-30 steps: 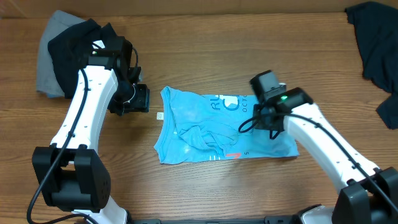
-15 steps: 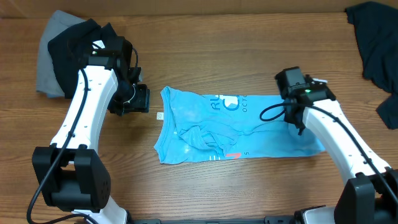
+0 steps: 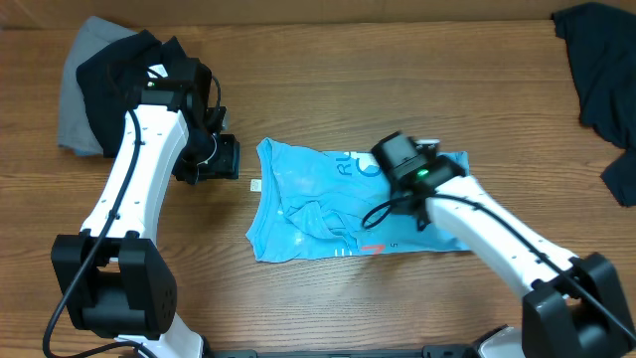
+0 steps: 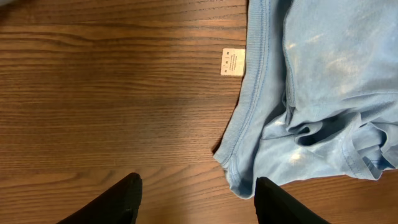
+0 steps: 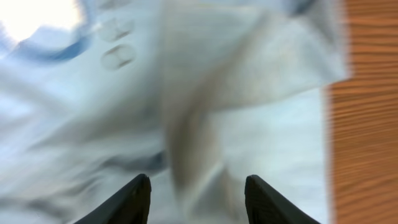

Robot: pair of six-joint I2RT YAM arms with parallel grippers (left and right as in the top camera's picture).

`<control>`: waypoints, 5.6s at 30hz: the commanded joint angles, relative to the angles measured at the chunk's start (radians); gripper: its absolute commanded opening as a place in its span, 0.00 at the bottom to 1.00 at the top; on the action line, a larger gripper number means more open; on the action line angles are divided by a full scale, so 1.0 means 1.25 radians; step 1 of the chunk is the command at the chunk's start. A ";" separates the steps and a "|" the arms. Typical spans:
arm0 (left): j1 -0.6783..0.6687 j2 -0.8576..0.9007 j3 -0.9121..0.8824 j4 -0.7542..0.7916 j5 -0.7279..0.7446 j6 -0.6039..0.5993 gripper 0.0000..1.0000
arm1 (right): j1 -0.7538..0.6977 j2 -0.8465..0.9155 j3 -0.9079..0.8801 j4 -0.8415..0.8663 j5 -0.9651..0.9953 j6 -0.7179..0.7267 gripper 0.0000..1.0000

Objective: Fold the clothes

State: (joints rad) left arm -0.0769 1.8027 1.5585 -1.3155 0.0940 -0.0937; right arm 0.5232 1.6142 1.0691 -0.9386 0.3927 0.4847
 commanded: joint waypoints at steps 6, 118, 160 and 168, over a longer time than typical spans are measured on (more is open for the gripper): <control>0.004 -0.006 0.016 -0.007 0.009 0.022 0.61 | 0.019 -0.072 0.028 -0.028 -0.050 0.029 0.63; 0.002 0.003 -0.003 0.020 0.125 0.027 0.76 | -0.569 0.042 -0.139 0.068 -0.466 -0.129 0.32; -0.101 0.195 -0.391 0.508 0.345 0.012 0.36 | -0.576 -0.251 -0.016 -0.079 -0.609 -0.203 0.59; -0.069 0.191 -0.331 0.382 0.290 0.052 0.04 | -0.576 -0.251 -0.016 -0.081 -0.609 -0.203 0.59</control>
State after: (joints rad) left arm -0.1837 1.9823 1.1290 -0.7441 0.6243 -0.0513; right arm -0.1951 1.3136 1.0286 -1.0409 -0.3622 0.2379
